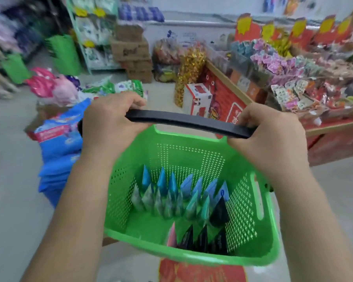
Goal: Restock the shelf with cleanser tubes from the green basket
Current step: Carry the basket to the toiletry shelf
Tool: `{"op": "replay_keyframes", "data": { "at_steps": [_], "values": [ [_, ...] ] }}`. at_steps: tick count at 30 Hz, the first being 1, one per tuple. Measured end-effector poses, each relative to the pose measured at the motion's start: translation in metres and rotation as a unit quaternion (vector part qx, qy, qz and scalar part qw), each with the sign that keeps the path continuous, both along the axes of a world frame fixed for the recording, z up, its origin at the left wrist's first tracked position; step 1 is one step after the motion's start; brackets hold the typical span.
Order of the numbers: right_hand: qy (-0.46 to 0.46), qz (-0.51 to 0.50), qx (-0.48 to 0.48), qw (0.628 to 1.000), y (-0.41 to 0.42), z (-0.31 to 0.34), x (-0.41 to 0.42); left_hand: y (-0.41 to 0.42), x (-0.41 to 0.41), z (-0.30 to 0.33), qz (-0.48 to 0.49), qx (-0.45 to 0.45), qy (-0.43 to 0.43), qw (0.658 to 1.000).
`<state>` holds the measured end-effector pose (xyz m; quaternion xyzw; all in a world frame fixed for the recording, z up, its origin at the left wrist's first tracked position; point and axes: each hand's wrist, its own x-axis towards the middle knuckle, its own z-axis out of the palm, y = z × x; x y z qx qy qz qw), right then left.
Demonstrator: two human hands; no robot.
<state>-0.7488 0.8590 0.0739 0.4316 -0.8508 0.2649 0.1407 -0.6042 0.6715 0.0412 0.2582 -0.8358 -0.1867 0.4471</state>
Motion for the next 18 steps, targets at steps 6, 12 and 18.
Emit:
{"op": "replay_keyframes", "data": {
  "at_steps": [6,12,18],
  "values": [
    [0.076,0.097,-0.014,0.992,-0.075,0.004,0.048,-0.037,0.087,0.003,0.114,-0.023,0.007,0.993],
    [0.162,0.129,-0.117,0.971,-0.147,-0.012,0.116,-0.056,0.184,0.008,0.228,-0.035,0.007,0.973],
    [0.154,0.209,-0.155,0.953,-0.221,-0.021,0.212,-0.085,0.295,0.008,0.317,-0.073,-0.025,0.945]
  ]
}}
